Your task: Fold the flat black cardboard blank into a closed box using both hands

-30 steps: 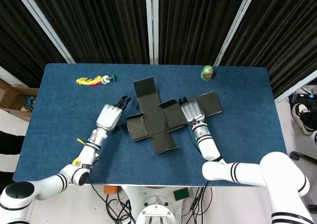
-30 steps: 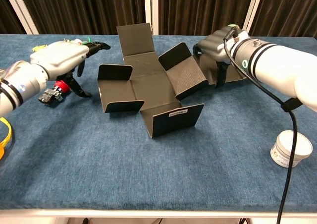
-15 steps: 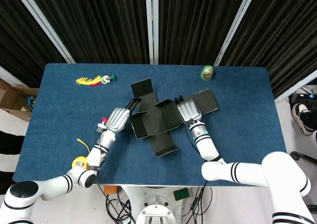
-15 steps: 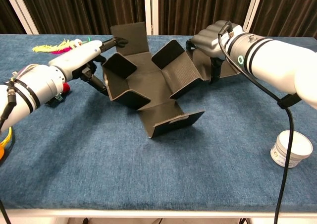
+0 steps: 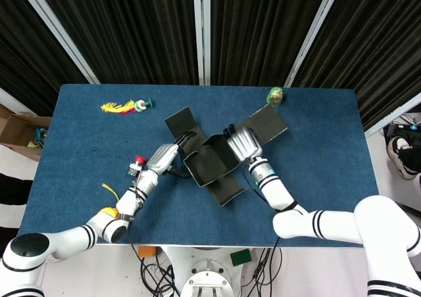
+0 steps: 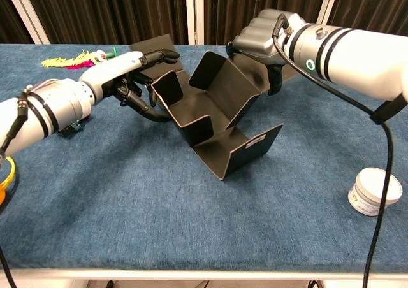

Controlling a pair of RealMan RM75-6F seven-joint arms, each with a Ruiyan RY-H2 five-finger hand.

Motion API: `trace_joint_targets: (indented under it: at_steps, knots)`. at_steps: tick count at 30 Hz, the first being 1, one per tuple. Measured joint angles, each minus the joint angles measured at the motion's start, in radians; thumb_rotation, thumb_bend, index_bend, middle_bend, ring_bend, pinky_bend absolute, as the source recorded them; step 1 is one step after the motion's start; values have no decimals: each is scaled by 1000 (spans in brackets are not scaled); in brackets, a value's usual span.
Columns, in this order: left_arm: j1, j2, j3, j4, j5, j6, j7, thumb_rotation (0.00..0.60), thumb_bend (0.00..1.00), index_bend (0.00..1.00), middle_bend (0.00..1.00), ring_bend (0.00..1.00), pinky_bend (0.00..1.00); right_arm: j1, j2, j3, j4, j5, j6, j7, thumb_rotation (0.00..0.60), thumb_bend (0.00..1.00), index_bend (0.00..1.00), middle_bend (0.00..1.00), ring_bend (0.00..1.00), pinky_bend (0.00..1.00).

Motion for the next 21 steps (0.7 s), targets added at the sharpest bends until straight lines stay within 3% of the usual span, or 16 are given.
trace_joint_targets:
  at_steps: [13, 21]
  knots:
    - [-19, 14, 39, -3, 2, -97, -176, 600, 12, 11, 16, 536, 877, 16, 45, -43, -28, -138, -41, 12, 600, 315, 522, 450, 874, 930]
    - [-27, 37, 57, -38, 18, -146, -348, 600, 13, 10, 11, 536, 877, 29, 81, -60, -40, -246, -77, 44, 600, 315, 522, 451, 874, 930]
